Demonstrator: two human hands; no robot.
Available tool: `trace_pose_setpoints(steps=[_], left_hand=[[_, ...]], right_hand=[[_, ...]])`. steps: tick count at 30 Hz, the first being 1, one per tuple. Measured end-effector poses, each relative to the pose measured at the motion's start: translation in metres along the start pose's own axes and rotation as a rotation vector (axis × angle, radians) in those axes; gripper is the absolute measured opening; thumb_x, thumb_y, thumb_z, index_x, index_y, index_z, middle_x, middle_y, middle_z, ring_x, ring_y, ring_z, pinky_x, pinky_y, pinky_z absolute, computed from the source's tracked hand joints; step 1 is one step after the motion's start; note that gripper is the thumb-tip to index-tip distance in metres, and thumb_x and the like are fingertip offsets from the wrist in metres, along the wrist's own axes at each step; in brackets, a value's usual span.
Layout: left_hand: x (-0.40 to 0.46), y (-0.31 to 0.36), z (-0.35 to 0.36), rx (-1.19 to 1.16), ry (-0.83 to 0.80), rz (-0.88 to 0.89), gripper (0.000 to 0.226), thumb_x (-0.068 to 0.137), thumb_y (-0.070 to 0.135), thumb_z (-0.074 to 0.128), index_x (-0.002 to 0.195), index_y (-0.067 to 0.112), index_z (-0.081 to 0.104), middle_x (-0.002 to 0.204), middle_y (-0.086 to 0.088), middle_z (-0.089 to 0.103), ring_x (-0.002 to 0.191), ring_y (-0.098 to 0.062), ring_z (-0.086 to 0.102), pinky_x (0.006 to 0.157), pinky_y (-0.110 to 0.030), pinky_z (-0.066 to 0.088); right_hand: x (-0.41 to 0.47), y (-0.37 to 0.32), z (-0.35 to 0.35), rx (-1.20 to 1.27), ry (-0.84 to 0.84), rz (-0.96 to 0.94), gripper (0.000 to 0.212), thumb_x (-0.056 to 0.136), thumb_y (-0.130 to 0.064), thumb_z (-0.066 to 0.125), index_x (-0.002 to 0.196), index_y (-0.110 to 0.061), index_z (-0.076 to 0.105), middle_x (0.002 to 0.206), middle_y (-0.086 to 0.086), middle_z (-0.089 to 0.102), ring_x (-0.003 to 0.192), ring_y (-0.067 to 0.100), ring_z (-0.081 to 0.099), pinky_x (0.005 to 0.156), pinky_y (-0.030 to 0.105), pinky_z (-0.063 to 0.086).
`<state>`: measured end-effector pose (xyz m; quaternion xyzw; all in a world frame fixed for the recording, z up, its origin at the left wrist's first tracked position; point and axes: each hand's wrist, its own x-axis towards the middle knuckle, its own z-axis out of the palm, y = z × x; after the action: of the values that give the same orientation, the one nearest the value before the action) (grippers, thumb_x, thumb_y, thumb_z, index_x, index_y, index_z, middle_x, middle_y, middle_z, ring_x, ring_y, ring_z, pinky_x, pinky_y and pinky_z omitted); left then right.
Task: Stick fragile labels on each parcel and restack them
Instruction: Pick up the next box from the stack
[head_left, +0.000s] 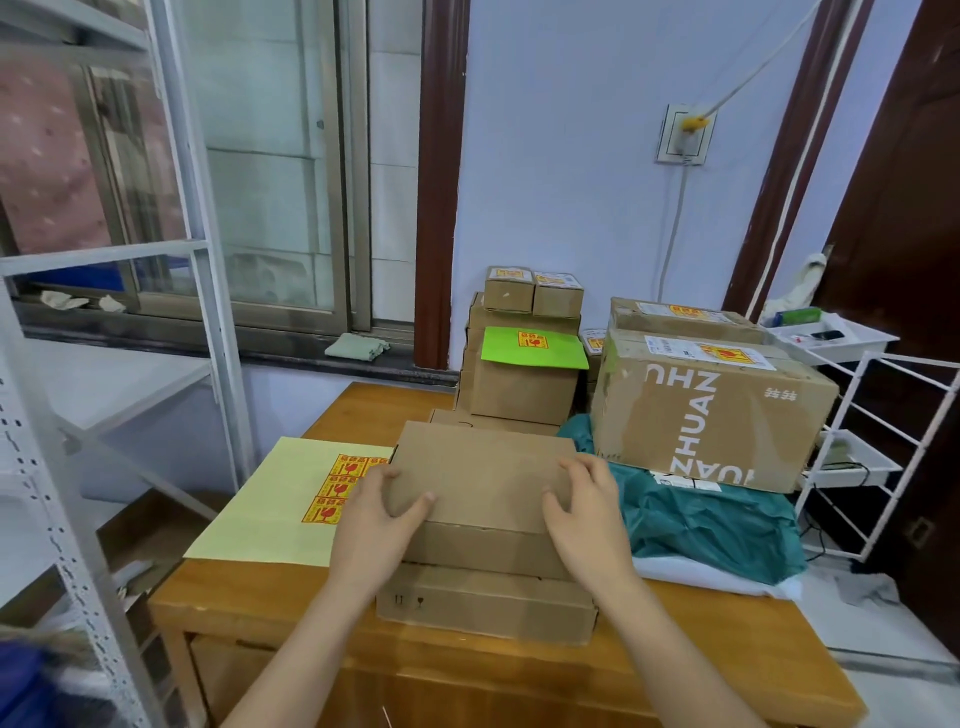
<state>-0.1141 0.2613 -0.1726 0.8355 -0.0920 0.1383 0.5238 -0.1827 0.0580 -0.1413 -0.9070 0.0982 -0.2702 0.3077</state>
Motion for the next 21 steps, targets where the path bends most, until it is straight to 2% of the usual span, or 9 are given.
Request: trace_pose_setpoints(steps=[5, 8, 11, 13, 16, 21], left_hand=[[-0.004, -0.007, -0.002, -0.074, -0.036, 0.028, 0.044, 0.083, 0.038, 0.07, 0.121, 0.027, 0.05, 0.116, 0.014, 0.049, 0.105, -0.007, 0.048, 0.085, -0.027, 0.048], [0.0, -0.011, -0.012, -0.258, -0.094, -0.054, 0.033, 0.086, 0.033, 0.067, 0.115, 0.033, 0.052, 0.113, 0.02, 0.052, 0.102, -0.001, 0.051, 0.076, -0.017, 0.045], [0.014, -0.028, -0.027, -0.351, -0.015, -0.133, 0.02, 0.092, 0.028, 0.06, 0.112, 0.029, 0.057, 0.112, 0.011, 0.06, 0.107, -0.01, 0.055, 0.09, -0.033, 0.049], [0.025, -0.042, -0.036, -0.275, 0.069, -0.174, 0.015, 0.095, 0.024, 0.056, 0.109, 0.022, 0.06, 0.109, 0.005, 0.062, 0.107, -0.018, 0.056, 0.092, -0.038, 0.048], [0.039, -0.065, -0.047, -0.064, 0.157, -0.245, 0.018, 0.096, 0.018, 0.052, 0.11, 0.011, 0.062, 0.108, -0.002, 0.061, 0.101, -0.02, 0.054, 0.085, -0.033, 0.042], [0.058, -0.11, -0.048, 0.375, 0.06, -0.274, 0.037, 0.092, 0.026, 0.058, 0.124, 0.007, 0.058, 0.131, -0.013, 0.055, 0.122, -0.031, 0.046, 0.103, -0.043, 0.038]], right_hand=[[0.023, -0.026, 0.015, -0.097, -0.067, -0.153, 0.032, 0.094, -0.017, 0.047, 0.122, -0.009, 0.059, 0.12, 0.002, 0.051, 0.116, 0.019, 0.045, 0.096, 0.03, 0.038], [0.043, -0.044, 0.027, -0.084, -0.17, -0.202, 0.028, 0.094, -0.015, 0.046, 0.115, -0.007, 0.063, 0.115, 0.005, 0.054, 0.111, 0.021, 0.048, 0.095, 0.033, 0.04], [0.061, -0.051, 0.04, -0.089, -0.292, -0.229, 0.027, 0.095, -0.015, 0.046, 0.111, -0.005, 0.064, 0.108, 0.005, 0.054, 0.107, 0.022, 0.05, 0.09, 0.031, 0.041], [0.063, -0.045, 0.048, -0.119, -0.338, -0.236, 0.024, 0.095, -0.016, 0.047, 0.109, -0.006, 0.065, 0.104, 0.003, 0.052, 0.106, 0.021, 0.05, 0.088, 0.03, 0.041], [0.059, -0.032, 0.056, -0.179, -0.335, -0.268, 0.028, 0.096, -0.021, 0.046, 0.117, -0.01, 0.061, 0.114, 0.0, 0.053, 0.112, 0.018, 0.044, 0.098, 0.034, 0.04], [0.062, -0.028, 0.059, -0.131, -0.307, -0.276, 0.031, 0.096, -0.023, 0.048, 0.123, -0.013, 0.061, 0.119, -0.002, 0.054, 0.116, 0.015, 0.044, 0.1, 0.03, 0.038]])
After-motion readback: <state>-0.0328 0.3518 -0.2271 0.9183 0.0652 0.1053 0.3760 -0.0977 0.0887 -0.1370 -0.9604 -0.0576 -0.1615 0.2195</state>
